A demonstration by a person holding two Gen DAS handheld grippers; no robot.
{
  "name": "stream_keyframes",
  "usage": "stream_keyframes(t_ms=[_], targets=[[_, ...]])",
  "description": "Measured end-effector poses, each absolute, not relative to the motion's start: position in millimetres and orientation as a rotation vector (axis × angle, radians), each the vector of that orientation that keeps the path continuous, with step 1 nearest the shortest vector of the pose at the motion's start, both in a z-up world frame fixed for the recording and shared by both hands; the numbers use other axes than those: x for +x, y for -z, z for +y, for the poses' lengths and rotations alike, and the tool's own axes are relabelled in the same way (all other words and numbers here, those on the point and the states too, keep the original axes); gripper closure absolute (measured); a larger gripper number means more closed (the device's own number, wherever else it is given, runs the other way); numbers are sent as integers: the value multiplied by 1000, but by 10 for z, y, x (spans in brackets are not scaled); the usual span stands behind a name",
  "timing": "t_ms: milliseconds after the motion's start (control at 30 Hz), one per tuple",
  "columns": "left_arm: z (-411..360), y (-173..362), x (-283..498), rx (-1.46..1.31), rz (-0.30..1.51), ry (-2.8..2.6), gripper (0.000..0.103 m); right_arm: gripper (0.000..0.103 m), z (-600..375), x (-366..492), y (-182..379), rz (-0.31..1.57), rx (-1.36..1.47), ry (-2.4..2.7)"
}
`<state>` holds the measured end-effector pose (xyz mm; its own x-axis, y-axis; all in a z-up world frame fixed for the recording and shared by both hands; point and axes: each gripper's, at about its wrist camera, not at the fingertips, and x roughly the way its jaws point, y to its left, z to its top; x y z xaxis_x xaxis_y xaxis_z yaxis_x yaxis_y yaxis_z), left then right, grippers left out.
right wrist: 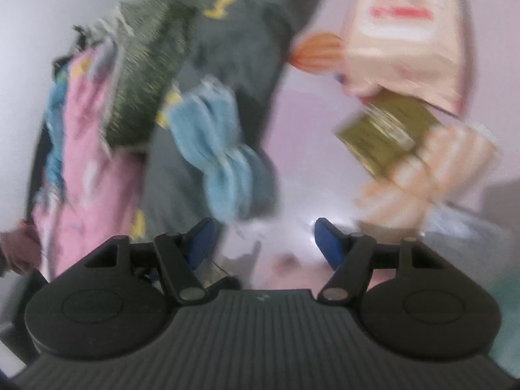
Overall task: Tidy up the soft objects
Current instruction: 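Move the right tool back to the pink plush toy, then grasp the pink plush toy by its head with the right tool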
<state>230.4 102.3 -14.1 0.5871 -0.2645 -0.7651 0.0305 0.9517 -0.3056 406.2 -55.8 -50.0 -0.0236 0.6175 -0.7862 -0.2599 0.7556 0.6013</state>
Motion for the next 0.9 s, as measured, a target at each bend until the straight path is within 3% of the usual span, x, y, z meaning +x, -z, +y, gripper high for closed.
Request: stream_keyframes(t_ms=[433, 667, 900], targets=[[663, 81, 1968, -304, 958, 259, 44, 33, -955, 3829, 887, 1588, 501, -637], [580, 121, 1921, -228, 972, 208, 25, 29, -898, 3583, 531, 1507, 559, -734], [635, 203, 1944, -187, 992, 108, 23, 27, -804, 3387, 408, 1465, 627, -826]])
